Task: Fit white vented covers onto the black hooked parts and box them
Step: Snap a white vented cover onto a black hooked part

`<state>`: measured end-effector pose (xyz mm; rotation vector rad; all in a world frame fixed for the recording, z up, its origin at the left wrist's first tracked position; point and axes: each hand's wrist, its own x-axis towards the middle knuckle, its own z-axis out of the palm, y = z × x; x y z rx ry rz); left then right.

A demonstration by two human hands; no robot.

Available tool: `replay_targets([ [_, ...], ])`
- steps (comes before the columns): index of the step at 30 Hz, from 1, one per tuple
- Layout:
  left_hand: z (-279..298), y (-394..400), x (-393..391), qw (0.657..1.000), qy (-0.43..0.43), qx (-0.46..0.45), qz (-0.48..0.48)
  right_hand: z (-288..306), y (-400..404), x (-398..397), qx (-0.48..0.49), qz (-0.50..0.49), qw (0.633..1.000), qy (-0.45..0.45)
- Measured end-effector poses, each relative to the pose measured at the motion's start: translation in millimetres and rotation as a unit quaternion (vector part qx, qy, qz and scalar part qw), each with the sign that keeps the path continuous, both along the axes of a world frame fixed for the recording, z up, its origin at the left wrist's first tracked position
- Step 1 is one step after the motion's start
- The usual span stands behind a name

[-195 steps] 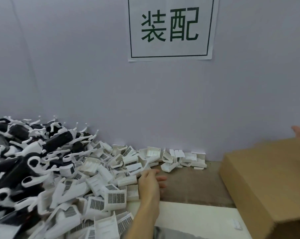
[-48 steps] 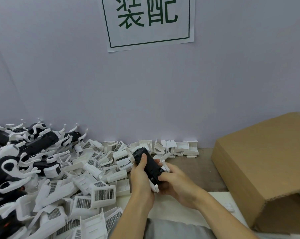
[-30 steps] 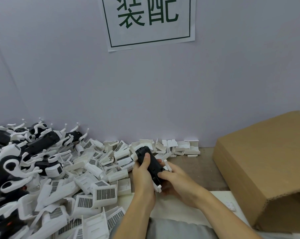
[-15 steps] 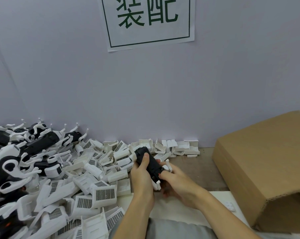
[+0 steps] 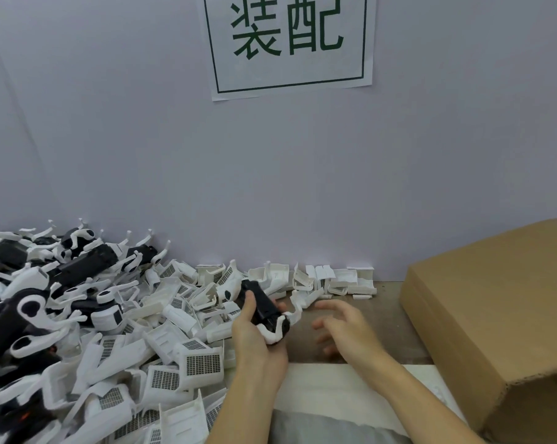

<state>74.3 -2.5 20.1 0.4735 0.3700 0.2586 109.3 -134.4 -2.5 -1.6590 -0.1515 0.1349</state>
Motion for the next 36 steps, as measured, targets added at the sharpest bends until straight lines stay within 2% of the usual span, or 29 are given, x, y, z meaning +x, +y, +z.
replay_targets([
  [3,-1.1,-1.1,0.3,0.999,-0.003,-0.031,-0.025,-6.2,-2.3,6.9,-0.070,-0.063,0.995,-0.044],
  [5,-1.5,-2.9,0.0,0.997,-0.012,-0.060,-0.041,-3.2,-1.5,13.1,-0.086,-0.079,0.992,-0.051],
  [7,-3.4,-4.2,0.8,0.997,-0.017,-0.067,-0.046,1.4,1.5,23.2,-0.142,-0.077,0.984,-0.076],
  [9,-6.5,-5.5,2.3,0.997,-0.023,-0.060,-0.051,5.2,5.9,35.5,-0.272,-0.067,0.950,-0.136],
  [12,-7.1,-6.5,3.1,0.998,-0.023,-0.039,-0.037,4.6,14.6,50.8,-0.467,-0.027,0.856,-0.220],
  [14,-6.9,-6.4,4.8,0.999,-0.008,-0.019,-0.026,2.9,18.3,61.0,-0.504,0.002,0.826,-0.252],
  [18,-10.5,-5.7,8.1,0.998,0.026,0.044,-0.025,-1.9,18.4,75.9,-0.509,0.011,0.807,-0.300],
  [20,-11.3,-5.8,9.7,0.997,0.016,0.077,-0.023,-2.7,18.4,78.2,-0.477,-0.013,0.814,-0.331],
  [22,-11.3,-6.1,10.8,0.993,0.012,0.115,-0.007,-1.1,18.4,74.2,-0.382,-0.043,0.862,-0.331],
  [24,-10.4,-7.2,10.1,0.990,0.017,0.141,0.008,2.7,15.7,64.1,-0.235,-0.077,0.927,-0.280],
  [25,-9.9,-7.8,9.1,0.988,0.019,0.152,0.013,5.2,13.4,58.9,-0.173,-0.096,0.949,-0.247],
  [28,-10.9,-8.0,6.6,0.982,0.030,0.188,0.008,12.8,3.0,44.3,-0.037,-0.147,0.983,-0.107],
  [31,-12.9,-6.7,2.5,0.969,0.073,0.237,0.002,14.2,-11.8,29.7,0.152,-0.178,0.971,0.041],
  [33,-13.2,-7.6,0.3,0.963,0.081,0.257,-0.006,10.8,-22.6,18.2,0.190,-0.180,0.962,0.076],
  [36,-13.2,-11.4,1.8,0.956,0.090,0.279,-0.005,7.7,-28.0,7.9,0.185,-0.161,0.966,0.084],
])
